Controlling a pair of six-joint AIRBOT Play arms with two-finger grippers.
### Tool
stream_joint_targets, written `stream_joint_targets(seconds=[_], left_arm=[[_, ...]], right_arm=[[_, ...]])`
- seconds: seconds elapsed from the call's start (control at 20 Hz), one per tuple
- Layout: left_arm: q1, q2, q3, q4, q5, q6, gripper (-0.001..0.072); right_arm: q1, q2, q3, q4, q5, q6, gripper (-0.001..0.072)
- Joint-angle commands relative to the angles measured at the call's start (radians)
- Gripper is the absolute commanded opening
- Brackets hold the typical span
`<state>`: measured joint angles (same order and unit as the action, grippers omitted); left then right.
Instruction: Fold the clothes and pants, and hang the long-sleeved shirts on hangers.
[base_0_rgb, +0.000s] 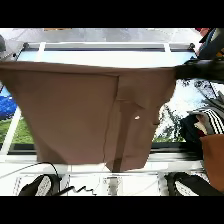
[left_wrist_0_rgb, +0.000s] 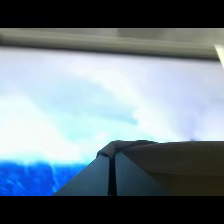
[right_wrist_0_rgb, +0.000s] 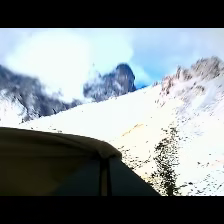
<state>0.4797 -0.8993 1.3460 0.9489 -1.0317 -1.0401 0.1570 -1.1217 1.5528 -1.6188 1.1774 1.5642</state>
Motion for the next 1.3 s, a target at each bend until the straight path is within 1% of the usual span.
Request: stream_joint_targets(seconds=[0.0, 0.1, 0.2, 0.25, 0.35, 0.45, 0.55, 0.65, 0.85, 1.0, 1.15, 1.2, 1.25], left_arm=[[-0.125, -0.246, -0.010, 0.001, 0.036, 0.065, 0.0029], [-0.221, -0.362, -0.010, 0.001, 0.162, 0.117, 0.0029], [-0.303, -0.460, -0.010, 0.002, 0.323, 0.125, 0.0029], [-0.333, -0.498, -0.010, 0.002, 0.396, 0.125, 0.0029], [-0.365, -0.564, -0.010, 0.013, 0.529, 0.125, 0.0029], [-0.372, -0.621, -0.010, 0.012, 0.604, 0.125, 0.0029], [-0.372, -0.676, -0.010, 0.012, 0.597, 0.124, 0.0029], [-0.372, -0.731, -0.010, 0.011, 0.594, 0.124, 0.0029], [-0.380, -0.803, -0.010, 0.009, 0.576, 0.124, 0.0030], [-0.377, -0.819, -0.010, 0.010, 0.496, 0.123, 0.0029], [-0.372, -0.824, -0.011, 0.017, 0.404, 0.101, 0.0034], [-0.372, -0.824, -0.010, 0.017, 0.393, 0.101, 0.0202], [-0.372, -0.819, -0.010, 0.017, 0.375, 0.101, 0.0630]], right_arm=[[0.000, -0.211, 0.001, -0.005, -0.107, -0.010, 0.0011], [-0.002, -0.286, 0.001, -0.016, -0.225, -0.009, 0.0011], [-0.022, -0.339, 0.001, -0.030, -0.325, 0.006, 0.0010], [-0.044, -0.360, 0.001, -0.031, -0.353, 0.034, 0.0011], [-0.112, -0.402, 0.001, -0.022, -0.359, 0.097, 0.0010], [-0.166, -0.438, 0.001, 0.037, -0.338, 0.103, 0.0011], [-0.190, -0.472, -0.006, 0.122, -0.308, 0.099, 0.0010], [-0.188, -0.504, -0.042, 0.122, -0.296, 0.092, 0.0010], [-0.188, -0.551, -0.112, 0.117, -0.163, 0.092, 0.0011], [-0.187, -0.554, -0.157, 0.118, -0.084, 0.092, 0.0010], [-0.187, -0.554, -0.177, 0.123, -0.072, 0.093, 0.0012], [-0.187, -0.552, -0.176, 0.127, -0.077, 0.096, 0.0053], [-0.187, -0.550, -0.173, 0.127, -0.077, 0.096, 0.0234]])
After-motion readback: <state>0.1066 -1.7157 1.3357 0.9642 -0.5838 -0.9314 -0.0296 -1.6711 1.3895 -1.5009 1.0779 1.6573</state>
